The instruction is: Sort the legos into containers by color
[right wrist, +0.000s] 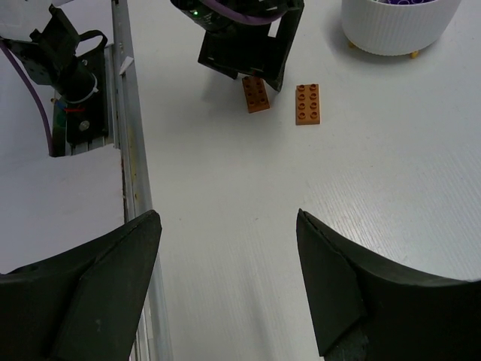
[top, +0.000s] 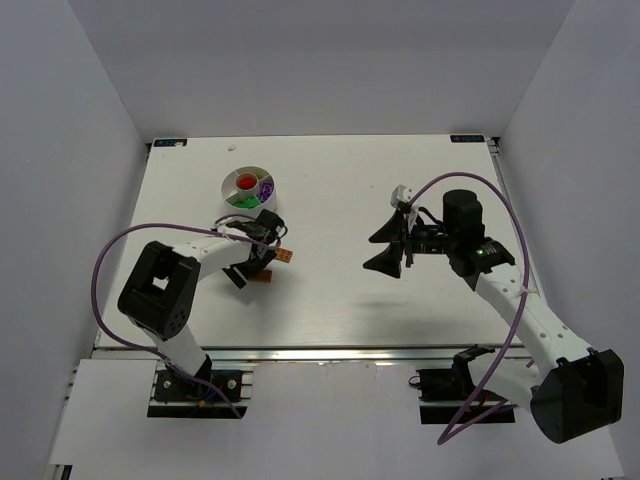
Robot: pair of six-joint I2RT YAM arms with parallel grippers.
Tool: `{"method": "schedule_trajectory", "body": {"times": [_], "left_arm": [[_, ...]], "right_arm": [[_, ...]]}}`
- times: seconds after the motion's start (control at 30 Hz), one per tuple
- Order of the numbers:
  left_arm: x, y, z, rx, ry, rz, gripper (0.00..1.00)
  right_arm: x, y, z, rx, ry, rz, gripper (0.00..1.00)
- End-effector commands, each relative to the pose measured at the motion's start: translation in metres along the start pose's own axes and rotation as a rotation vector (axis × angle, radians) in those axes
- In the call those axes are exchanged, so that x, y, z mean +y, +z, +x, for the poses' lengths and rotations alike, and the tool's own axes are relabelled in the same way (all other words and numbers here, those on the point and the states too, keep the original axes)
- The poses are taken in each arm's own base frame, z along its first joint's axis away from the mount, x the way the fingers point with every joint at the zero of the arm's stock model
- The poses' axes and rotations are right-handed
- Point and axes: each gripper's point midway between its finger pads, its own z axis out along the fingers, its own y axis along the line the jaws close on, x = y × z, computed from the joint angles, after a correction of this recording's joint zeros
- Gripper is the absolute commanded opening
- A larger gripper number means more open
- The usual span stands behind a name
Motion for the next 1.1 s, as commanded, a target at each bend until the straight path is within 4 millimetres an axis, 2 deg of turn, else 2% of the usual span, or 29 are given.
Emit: {"method": "schedule_trajectory", "body": {"times": [0.0, 0.1, 0.27, 0.43, 0.53, 0.63, 0.8, 0.9, 1.0, 1.07], "left_arm": [[-0.024, -0.008, 0.017, 0.048, 0.015, 0.040, 0.85], [-0.024, -0.007, 0.024, 0.054, 0.035, 0.030, 0.84], [-0.013, -0.002, 0.031, 0.054, 0.034, 0.020, 0.82], [-0.009, -0.002, 0.023, 0.014, 0.039, 0.014, 0.74], [-0.014, -0.004, 0.014, -0.011, 0.042, 0.009, 0.70], [-0.011, -0.002, 0.008, -0.020, 0.040, -0.003, 0.70], [-0.002, 0.004, -0.011, -0.030, -0.005, -0.039, 0.80], [0.002, 0.005, -0.019, -0.033, -0.023, -0.040, 0.80], [0.000, 0.004, -0.013, 0.001, -0.008, -0.020, 0.80], [0.004, 0.003, -0.002, 0.041, 0.006, -0.015, 0.79]], "right_arm": [[0.003, -0.003, -0.012, -0.036, -0.041, -0.010, 0.78], [0.003, -0.004, -0.013, -0.039, -0.040, -0.009, 0.78], [0.005, -0.004, -0.013, -0.044, -0.033, -0.020, 0.78], [0.005, -0.004, -0.013, -0.042, -0.026, -0.025, 0.78], [0.004, -0.004, -0.013, -0.043, -0.025, -0.022, 0.78], [0.004, -0.005, -0.014, -0.046, -0.024, -0.020, 0.78], [0.003, -0.006, -0.014, -0.049, -0.015, -0.022, 0.78], [0.004, -0.007, -0.015, -0.052, -0.014, -0.023, 0.78], [0.003, -0.009, -0.015, -0.056, -0.012, -0.022, 0.78], [0.004, -0.009, -0.015, -0.056, -0.010, -0.023, 0.78]]}}
